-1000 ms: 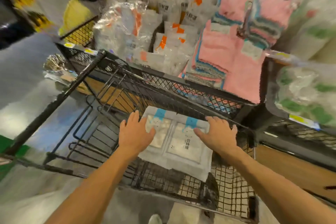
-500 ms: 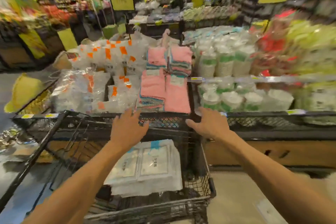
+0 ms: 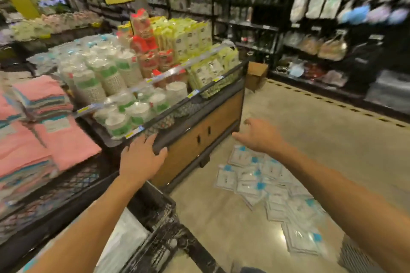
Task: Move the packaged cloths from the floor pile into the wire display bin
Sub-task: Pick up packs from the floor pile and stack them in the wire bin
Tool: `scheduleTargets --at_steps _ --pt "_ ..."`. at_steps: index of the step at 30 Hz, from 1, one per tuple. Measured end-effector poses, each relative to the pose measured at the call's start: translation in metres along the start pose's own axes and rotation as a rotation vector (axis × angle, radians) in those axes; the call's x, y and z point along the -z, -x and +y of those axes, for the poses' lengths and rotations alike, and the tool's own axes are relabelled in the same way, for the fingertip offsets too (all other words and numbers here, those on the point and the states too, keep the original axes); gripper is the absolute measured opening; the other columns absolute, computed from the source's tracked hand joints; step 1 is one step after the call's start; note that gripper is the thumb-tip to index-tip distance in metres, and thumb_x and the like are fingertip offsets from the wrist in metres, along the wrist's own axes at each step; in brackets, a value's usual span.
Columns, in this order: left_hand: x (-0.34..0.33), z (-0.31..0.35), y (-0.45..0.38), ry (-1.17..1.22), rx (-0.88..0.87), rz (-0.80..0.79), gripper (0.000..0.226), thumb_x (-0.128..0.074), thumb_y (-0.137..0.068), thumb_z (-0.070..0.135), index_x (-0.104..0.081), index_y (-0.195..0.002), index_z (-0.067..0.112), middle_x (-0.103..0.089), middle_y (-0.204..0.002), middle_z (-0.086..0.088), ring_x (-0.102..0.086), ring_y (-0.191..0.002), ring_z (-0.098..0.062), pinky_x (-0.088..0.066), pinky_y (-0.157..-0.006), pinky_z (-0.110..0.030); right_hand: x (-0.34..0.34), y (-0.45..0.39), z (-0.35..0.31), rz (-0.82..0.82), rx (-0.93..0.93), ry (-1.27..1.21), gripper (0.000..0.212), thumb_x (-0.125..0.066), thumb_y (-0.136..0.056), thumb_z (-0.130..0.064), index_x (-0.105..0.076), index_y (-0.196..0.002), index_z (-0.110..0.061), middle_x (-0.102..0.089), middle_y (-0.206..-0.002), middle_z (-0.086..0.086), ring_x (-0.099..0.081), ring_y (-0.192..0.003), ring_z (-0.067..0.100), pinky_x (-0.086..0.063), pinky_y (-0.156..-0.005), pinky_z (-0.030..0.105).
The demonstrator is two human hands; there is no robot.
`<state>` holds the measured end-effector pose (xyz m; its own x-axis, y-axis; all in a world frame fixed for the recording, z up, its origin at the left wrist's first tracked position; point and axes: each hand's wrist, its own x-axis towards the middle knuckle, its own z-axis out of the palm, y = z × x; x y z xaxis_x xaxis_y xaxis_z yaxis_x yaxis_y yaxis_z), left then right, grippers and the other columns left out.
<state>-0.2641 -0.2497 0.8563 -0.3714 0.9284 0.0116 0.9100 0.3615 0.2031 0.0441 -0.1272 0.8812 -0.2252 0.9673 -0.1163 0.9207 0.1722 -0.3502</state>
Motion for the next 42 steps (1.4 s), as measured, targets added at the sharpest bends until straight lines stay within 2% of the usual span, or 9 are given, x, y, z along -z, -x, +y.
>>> scheduleTargets --at_steps 4,9,15,20,23,26,30,36,42 --pt "-0.015 0.068 -0.018 0.008 -0.167 -0.056 0.071 -0.041 -0.099 0.065 -0.031 -0.159 0.030 -0.028 -0.167 -0.003 -0.028 -0.153 -0.023 -0.030 -0.121 -0.049 0.024 0.013 0.077 0.032 -0.179 -0.022 0.082 -0.056 -0.086 -0.078 -0.047 -0.149 -0.025 -0.057 -0.147 0.003 -0.056 -0.131 0.029 -0.048 -0.107 0.049" --pt "-0.035 0.147 -0.049 -0.039 -0.292 -0.094 0.068 -0.044 -0.100 0.059 -0.034 -0.158 0.025 -0.031 -0.165 -0.005 -0.031 -0.152 -0.023 -0.033 -0.120 -0.048 0.033 0.018 0.169 0.071 -0.314 -0.074 0.078 -0.058 -0.089 -0.071 -0.048 -0.147 -0.020 -0.062 -0.141 0.008 -0.059 -0.126 0.031 -0.050 -0.104 0.048" --pt "-0.078 0.253 -0.090 -0.067 -0.378 -0.138 0.066 -0.046 -0.100 0.058 -0.037 -0.157 0.025 -0.037 -0.163 -0.004 -0.035 -0.149 -0.023 -0.036 -0.118 -0.044 0.042 0.011 0.282 0.058 -0.478 -0.132 0.081 -0.058 -0.089 -0.071 -0.046 -0.150 -0.019 -0.060 -0.144 0.007 -0.060 -0.126 0.030 -0.052 -0.102 0.045" --pt "-0.127 0.332 -0.110 -0.073 -0.404 -0.240 0.068 -0.045 -0.101 0.055 -0.032 -0.160 0.023 -0.033 -0.164 -0.006 -0.032 -0.150 -0.024 -0.034 -0.118 -0.045 0.048 0.007 0.366 0.060 -0.549 -0.136 0.080 -0.059 -0.089 -0.070 -0.048 -0.148 -0.015 -0.059 -0.144 0.009 -0.060 -0.125 0.031 -0.052 -0.102 0.046" --pt "-0.155 0.370 -0.116 -0.110 -0.431 -0.318 0.064 -0.045 -0.101 0.051 -0.035 -0.157 0.023 -0.040 -0.159 -0.005 -0.040 -0.145 -0.026 -0.037 -0.114 -0.045 0.043 0.008 0.407 0.037 -0.635 -0.145 0.081 -0.058 -0.086 -0.073 -0.049 -0.146 -0.018 -0.062 -0.140 0.009 -0.062 -0.122 0.033 -0.054 -0.099 0.048" --pt "-0.184 0.395 -0.128 -0.144 -0.485 -0.401 0.062 -0.046 -0.100 0.050 -0.038 -0.154 0.022 -0.045 -0.155 -0.005 -0.045 -0.140 -0.027 -0.039 -0.113 -0.045 0.031 0.009 0.438 0.007 -0.722 -0.154 0.081 -0.056 -0.085 -0.074 -0.050 -0.144 -0.019 -0.063 -0.137 0.010 -0.061 -0.120 0.035 -0.055 -0.096 0.047" --pt "-0.238 0.414 -0.166 -0.223 -0.563 -0.476 0.074 -0.039 -0.094 0.064 -0.034 -0.157 0.025 -0.046 -0.156 -0.002 -0.049 -0.137 -0.026 -0.044 -0.109 -0.044 0.006 0.001 0.467 -0.010 -0.829 -0.141 0.085 -0.053 -0.085 -0.078 -0.046 -0.148 -0.021 -0.059 -0.142 0.010 -0.058 -0.125 0.037 -0.053 -0.098 0.051" --pt "-0.321 0.477 -0.226 -0.303 -0.709 -0.559 0.071 -0.037 -0.101 0.061 -0.020 -0.162 0.028 -0.025 -0.168 -0.004 -0.029 -0.152 -0.026 -0.027 -0.121 -0.046 -0.029 -0.039 0.493 0.013 -0.966 -0.100 0.078 -0.053 -0.089 -0.074 -0.044 -0.150 -0.025 -0.055 -0.149 0.006 -0.053 -0.131 0.036 -0.050 -0.103 0.053" --pt "-0.433 0.525 -0.274 -0.301 -0.826 -0.657 0.070 -0.042 -0.101 0.056 -0.026 -0.161 0.026 -0.030 -0.166 -0.004 -0.030 -0.152 -0.023 -0.027 -0.121 -0.043 -0.092 -0.107 0.532 -0.043 -1.119 -0.133 0.073 -0.054 -0.090 -0.070 -0.048 -0.144 -0.022 -0.057 -0.143 0.006 -0.054 -0.129 0.034 -0.050 -0.100 0.047"
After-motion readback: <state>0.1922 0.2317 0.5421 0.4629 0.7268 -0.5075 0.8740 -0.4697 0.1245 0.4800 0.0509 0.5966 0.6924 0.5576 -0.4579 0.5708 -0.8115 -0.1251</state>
